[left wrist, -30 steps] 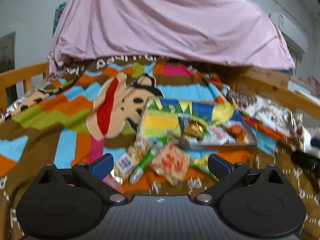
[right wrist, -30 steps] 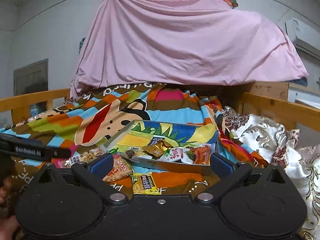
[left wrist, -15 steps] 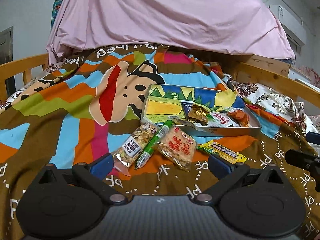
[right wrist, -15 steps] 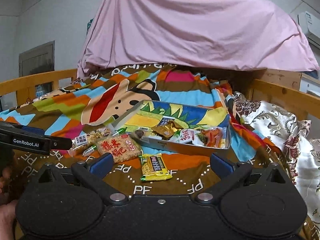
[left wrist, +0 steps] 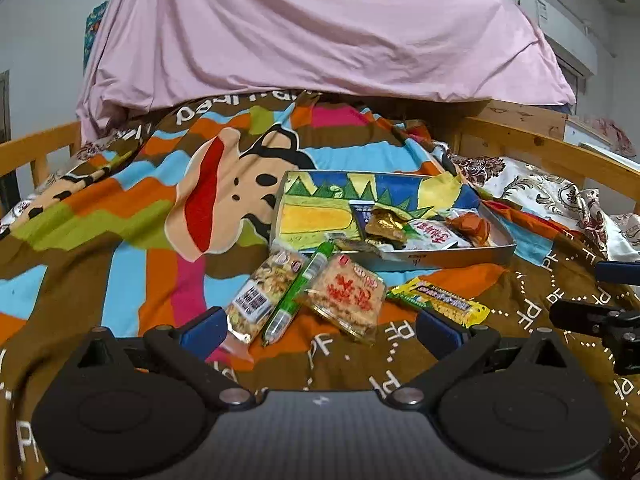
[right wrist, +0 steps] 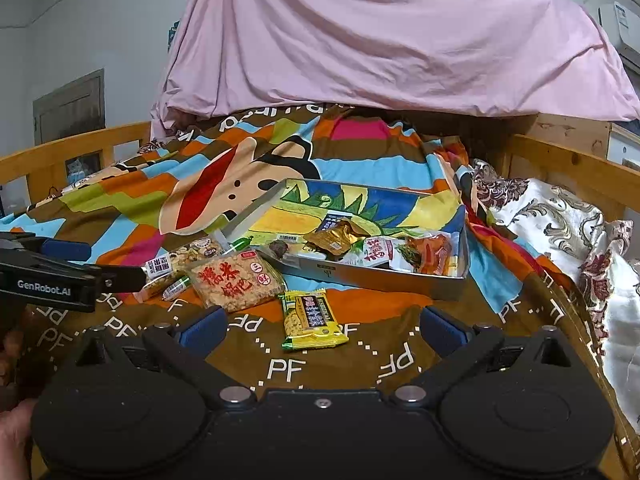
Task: Organize snacks
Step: 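Raise both tools up and away from the silver tray, then move the left tool onto the red-text rice cracker bag while the right tool reaches the SUSHIZICAL pack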
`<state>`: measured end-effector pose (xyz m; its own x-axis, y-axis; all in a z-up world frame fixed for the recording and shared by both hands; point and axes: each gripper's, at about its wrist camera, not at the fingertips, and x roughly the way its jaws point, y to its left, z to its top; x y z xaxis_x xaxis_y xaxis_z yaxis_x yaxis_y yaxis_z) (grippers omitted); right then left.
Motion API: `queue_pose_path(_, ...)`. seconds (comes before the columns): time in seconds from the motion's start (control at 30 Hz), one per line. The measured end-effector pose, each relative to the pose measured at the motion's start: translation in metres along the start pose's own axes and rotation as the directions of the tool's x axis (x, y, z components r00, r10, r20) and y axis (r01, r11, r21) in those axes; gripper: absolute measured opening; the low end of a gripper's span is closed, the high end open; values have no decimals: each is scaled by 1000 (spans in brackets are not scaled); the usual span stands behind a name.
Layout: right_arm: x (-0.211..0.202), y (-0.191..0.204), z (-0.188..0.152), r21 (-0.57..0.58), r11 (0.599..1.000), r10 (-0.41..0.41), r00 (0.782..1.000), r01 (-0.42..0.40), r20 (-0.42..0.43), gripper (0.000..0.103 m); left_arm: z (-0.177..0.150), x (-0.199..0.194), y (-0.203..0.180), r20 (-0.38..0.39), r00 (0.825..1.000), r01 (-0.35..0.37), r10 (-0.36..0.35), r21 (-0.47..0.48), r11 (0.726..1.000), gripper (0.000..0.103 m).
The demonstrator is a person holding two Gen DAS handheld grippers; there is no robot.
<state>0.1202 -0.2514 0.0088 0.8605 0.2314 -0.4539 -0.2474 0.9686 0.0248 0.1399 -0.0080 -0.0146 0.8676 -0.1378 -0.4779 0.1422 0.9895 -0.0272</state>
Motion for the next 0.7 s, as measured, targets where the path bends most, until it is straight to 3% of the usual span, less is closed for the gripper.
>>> queue_pose_path(0.37,17,3,3,-42,999,-35,999,35,13,102,10,29,-12,12,1000,10,-10,-1,1000,102)
queue_pose_path(0.7,41,-6,12,-62,998,-1,1000,1,2,102,17,57,-14,-10,1000,25,-25,21,999,102)
